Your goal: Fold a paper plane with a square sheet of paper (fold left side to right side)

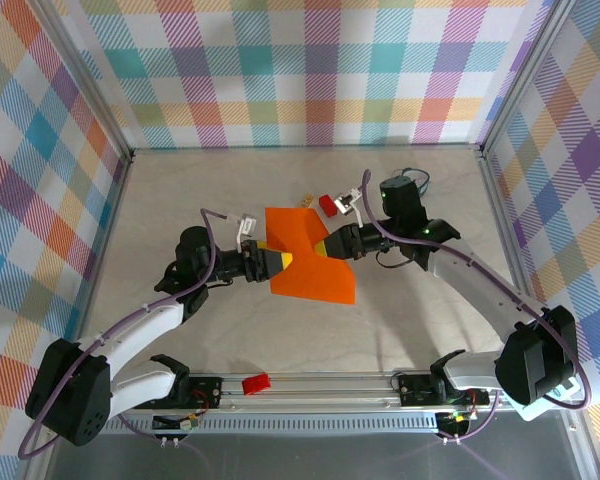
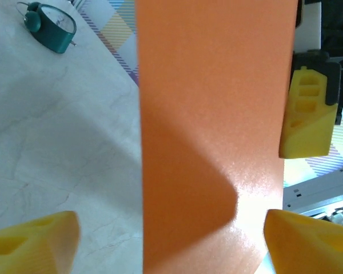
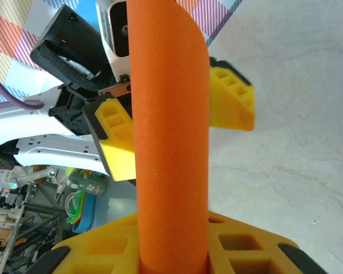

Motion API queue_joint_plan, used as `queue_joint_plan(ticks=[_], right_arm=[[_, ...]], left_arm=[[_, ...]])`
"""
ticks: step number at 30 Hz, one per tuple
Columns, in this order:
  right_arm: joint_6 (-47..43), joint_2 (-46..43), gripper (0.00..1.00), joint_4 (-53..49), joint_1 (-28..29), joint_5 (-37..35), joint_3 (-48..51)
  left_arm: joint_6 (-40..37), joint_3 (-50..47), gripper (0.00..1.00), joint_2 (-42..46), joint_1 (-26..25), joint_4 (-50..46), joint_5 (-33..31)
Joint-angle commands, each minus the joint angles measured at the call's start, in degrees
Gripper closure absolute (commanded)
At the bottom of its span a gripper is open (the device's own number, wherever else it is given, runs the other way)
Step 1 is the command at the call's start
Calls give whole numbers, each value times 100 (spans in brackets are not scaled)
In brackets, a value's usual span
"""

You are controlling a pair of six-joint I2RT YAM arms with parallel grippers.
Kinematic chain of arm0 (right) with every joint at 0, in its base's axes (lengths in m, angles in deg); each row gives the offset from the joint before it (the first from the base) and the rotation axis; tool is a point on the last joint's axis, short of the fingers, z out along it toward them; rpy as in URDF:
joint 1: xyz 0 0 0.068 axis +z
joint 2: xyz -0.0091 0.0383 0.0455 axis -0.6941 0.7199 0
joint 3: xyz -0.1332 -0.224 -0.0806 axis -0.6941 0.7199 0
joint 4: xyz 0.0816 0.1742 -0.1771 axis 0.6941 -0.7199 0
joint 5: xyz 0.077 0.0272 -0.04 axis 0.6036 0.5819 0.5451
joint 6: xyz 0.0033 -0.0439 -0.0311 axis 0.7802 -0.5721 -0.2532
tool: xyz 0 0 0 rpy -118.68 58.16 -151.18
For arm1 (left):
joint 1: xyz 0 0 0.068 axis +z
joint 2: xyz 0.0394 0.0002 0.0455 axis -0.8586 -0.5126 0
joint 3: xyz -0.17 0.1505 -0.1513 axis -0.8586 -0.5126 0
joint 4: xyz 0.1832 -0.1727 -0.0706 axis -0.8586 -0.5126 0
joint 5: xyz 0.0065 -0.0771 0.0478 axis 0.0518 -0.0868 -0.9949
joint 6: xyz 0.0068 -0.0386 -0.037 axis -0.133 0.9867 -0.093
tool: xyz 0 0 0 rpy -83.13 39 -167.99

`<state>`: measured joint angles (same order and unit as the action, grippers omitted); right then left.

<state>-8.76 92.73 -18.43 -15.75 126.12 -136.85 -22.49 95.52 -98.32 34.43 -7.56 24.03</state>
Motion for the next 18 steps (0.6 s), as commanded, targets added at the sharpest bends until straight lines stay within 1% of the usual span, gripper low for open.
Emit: queue_joint_plan(ticks=[1, 2, 5, 7, 8, 10, 11, 13, 14, 18], right_arm=[[-304, 127, 74, -109, -16, -189, -208], [-363, 176, 74, -208, -25, -271, -240], [-496, 265, 74, -387, -68, -488, -243], [-510, 248, 73, -364, -111, -632, -158], [-518, 239, 71, -352, -129, -721, -114], [-551, 245, 67, -409, -164, -890, -68], [-569, 247, 63, -461, -190, -989, -39], [-550, 263, 57, -597, -263, -1291, 6], [-501, 273, 52, -656, -311, -1498, 37], [-254, 432, 43, -862, -440, -2262, 155]], left_arm=[[-127, 136, 38, -14, -23, 39, 69], [-98, 145, 49, -22, -24, 35, 31], [-66, 156, 74, -39, -22, -79, -79], [-94, 136, 86, -48, -23, -221, -213], [-114, 142, 90, -70, -23, -331, -283], [-115, 190, 97, -158, -24, -549, -407], [-109, 241, 99, -215, -23, -712, -491], [-91, 364, 99, -351, -24, -1080, -617], [-88, 434, 100, -441, -25, -1320, -715], [-139, 765, 100, -961, -26, -2222, -933]])
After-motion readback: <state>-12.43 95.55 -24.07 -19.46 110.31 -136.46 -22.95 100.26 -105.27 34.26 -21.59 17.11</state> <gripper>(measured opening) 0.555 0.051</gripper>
